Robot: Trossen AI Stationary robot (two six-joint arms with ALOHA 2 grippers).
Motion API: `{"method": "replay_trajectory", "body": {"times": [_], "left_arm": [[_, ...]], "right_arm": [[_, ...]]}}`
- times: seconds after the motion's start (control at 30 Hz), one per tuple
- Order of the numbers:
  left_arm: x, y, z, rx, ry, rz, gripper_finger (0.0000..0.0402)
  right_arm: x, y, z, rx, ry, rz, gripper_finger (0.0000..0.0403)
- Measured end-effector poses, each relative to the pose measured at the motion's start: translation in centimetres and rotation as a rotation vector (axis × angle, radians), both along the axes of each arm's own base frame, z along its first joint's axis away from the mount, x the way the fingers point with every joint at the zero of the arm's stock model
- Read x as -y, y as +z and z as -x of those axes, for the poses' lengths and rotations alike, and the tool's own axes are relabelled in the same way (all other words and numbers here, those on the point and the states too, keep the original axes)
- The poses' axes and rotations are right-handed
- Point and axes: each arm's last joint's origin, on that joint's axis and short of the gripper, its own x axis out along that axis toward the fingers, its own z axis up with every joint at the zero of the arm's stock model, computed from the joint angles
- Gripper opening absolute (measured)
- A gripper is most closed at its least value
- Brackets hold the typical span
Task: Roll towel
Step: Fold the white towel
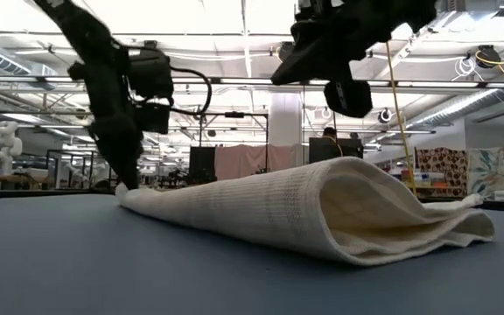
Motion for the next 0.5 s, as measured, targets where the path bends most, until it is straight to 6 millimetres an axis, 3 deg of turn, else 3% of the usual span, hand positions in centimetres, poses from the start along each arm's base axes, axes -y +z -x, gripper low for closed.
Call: {"method": "replay_trajectory", "body": {"times": [0.3, 0.5], "left_arm": [[-1.2, -2.4, -2.4, 0.13, -0.082, -0.168, 0.0051], [-2.3, -1.6, -4.6, 0.233, -0.067, -0.298, 0.0051]], "right_arm": [[-3.8, -0.3, 0.8, 0.039, -0.109, -0.033, 0.0], [-4.3, -1.1, 0.9, 0.017, -0.257, -0.047, 0.0]]}}
